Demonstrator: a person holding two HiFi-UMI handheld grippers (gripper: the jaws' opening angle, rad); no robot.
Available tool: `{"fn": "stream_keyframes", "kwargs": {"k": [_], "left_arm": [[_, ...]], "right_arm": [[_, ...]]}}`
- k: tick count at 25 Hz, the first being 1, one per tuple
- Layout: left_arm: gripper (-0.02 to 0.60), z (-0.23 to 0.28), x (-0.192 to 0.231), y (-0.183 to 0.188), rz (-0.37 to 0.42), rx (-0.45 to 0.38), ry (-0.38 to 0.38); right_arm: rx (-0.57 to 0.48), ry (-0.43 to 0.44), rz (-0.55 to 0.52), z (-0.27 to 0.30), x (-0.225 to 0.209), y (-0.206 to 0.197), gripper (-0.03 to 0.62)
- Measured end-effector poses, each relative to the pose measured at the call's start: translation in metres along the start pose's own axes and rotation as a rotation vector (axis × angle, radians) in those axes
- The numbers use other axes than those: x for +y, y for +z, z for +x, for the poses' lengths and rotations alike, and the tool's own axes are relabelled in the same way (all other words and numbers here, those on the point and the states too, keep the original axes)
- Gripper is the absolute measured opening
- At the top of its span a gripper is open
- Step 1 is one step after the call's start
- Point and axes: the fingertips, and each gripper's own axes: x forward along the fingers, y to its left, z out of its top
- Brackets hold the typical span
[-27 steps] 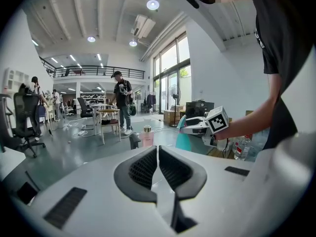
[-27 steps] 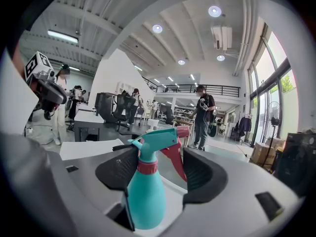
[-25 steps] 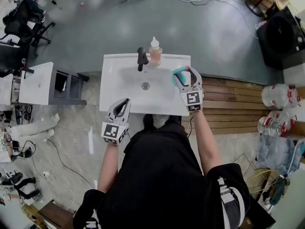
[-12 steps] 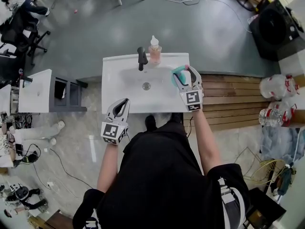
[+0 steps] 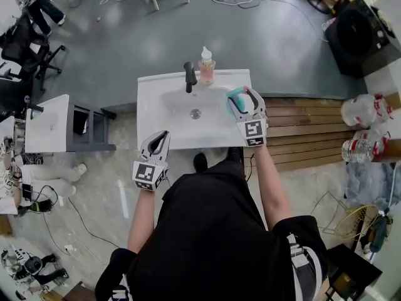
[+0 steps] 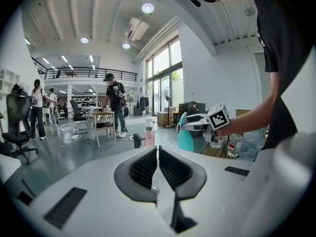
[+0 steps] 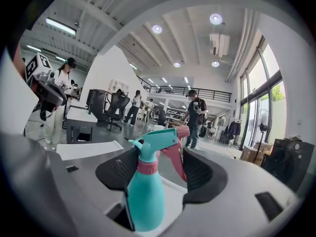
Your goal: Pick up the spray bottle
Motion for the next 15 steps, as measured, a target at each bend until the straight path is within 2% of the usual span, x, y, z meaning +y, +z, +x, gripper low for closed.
{"fn": "stream_keyframes", "kwargs": {"k": [15], "left_arm": [[0.031,-0.0034,0.0063,-0.0008,0.004,0.005,-0.021]], "right_arm": [[0.004,-0.012,0.009,-0.0017,0.0073,0.0034,0.302]]}}
